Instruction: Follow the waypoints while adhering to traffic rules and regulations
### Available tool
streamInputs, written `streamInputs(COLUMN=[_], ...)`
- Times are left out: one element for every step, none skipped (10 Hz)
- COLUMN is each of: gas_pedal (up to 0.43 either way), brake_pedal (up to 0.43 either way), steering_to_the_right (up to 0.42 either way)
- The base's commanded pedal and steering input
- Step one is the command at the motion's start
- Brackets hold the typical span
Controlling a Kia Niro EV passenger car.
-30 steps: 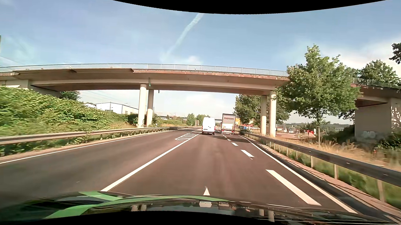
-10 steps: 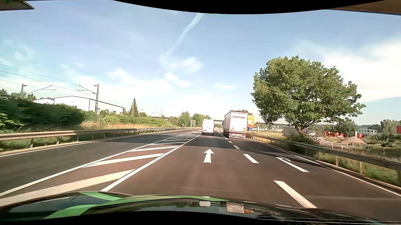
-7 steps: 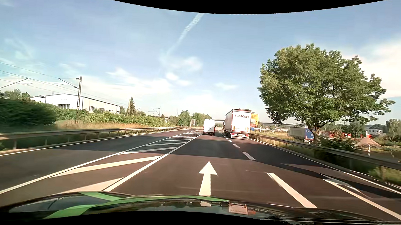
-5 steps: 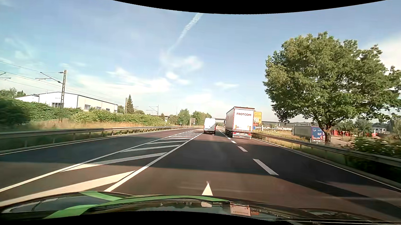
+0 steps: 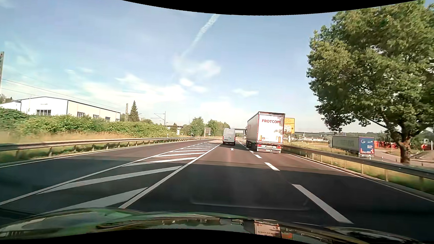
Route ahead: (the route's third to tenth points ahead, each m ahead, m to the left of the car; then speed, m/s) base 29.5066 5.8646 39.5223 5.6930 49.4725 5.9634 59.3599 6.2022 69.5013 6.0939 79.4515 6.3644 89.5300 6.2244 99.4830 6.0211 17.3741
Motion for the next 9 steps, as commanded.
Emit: streamInputs(gas_pedal=[0.311,0.311,0.311,0.311,0.311,0.311,0.311,0.311,0.311], brake_pedal=[0.0,0.0,0.0,0.0,0.0,0.0,0.0,0.0,0.0], steering_to_the_right=[0.0,0.0,0.0,-0.002,-0.002,-0.002,-0.002,-0.002,-0.002])
